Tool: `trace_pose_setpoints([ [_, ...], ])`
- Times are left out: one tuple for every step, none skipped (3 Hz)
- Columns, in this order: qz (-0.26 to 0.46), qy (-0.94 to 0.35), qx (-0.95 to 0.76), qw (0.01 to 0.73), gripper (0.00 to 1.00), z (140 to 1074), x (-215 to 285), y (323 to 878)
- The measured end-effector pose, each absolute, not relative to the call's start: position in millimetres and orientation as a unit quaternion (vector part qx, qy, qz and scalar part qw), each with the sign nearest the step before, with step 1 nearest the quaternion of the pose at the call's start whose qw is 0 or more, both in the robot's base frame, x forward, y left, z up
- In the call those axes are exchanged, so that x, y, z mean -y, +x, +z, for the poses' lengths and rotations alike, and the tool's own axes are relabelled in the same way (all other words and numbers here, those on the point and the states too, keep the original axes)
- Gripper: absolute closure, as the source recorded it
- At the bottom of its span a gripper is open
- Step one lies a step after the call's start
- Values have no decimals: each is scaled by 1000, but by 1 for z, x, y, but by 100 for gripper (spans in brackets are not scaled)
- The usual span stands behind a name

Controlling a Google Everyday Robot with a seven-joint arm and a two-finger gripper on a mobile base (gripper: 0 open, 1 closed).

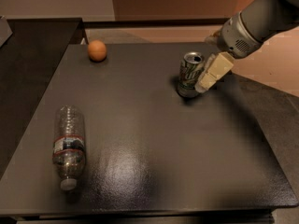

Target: Move 7up can near orange

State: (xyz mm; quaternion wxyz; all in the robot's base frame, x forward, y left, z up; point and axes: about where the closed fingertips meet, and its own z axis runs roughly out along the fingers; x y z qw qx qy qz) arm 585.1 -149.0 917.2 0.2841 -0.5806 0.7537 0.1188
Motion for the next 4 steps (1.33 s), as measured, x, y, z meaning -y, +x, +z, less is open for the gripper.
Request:
trace_pose_setpoints([
  [146, -578, -748, 290, 0, 910, 139, 588],
  [166, -581, -741, 293, 18, 904, 129, 588],
  [179, -579, -740, 292, 42, 898, 126, 587],
  [185, -579, -736, 297, 64, 902, 122, 587],
])
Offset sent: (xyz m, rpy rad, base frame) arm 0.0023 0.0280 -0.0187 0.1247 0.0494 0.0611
